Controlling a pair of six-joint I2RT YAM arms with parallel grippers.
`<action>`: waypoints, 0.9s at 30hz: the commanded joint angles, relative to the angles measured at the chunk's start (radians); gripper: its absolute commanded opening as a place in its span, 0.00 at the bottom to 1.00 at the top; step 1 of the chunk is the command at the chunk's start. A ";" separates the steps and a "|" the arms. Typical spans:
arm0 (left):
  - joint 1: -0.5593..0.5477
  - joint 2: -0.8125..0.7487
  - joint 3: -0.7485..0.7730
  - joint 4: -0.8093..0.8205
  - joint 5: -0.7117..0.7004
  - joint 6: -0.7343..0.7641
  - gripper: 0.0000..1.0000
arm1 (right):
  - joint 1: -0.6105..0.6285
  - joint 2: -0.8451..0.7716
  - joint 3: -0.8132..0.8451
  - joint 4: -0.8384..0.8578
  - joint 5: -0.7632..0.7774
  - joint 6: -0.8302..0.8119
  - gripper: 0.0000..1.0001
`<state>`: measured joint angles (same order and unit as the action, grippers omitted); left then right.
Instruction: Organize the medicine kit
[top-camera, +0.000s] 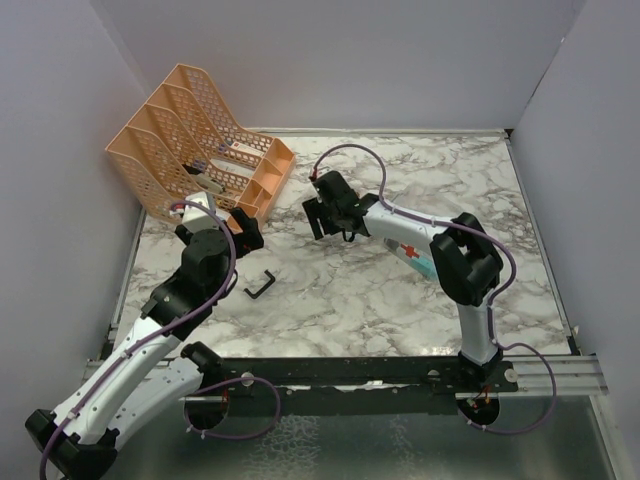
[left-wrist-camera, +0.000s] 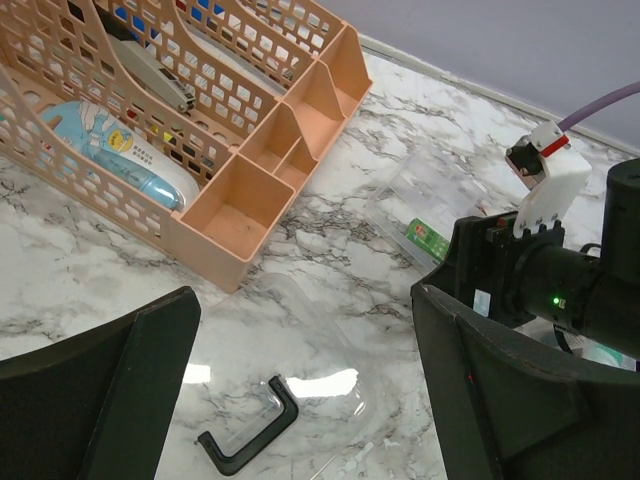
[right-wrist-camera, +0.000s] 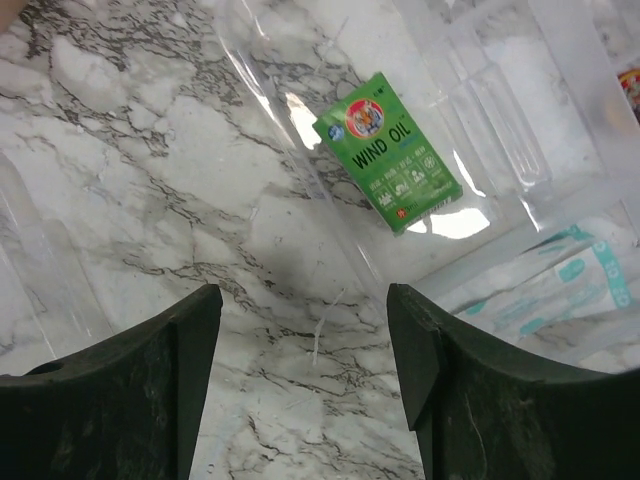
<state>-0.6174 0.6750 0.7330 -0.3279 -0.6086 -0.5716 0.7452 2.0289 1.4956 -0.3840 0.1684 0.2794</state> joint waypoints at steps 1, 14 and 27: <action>-0.003 0.005 0.033 0.019 0.015 0.017 0.90 | 0.001 0.018 0.047 0.103 -0.038 -0.140 0.65; -0.004 0.038 0.035 0.025 0.036 0.013 0.91 | 0.000 0.079 0.068 0.078 0.049 -0.113 0.63; -0.004 0.027 0.029 0.025 0.027 0.010 0.91 | 0.003 0.129 0.134 -0.050 -0.060 -0.116 0.57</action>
<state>-0.6174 0.7166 0.7403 -0.3225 -0.5896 -0.5663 0.7452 2.1330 1.5620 -0.3344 0.1761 0.1596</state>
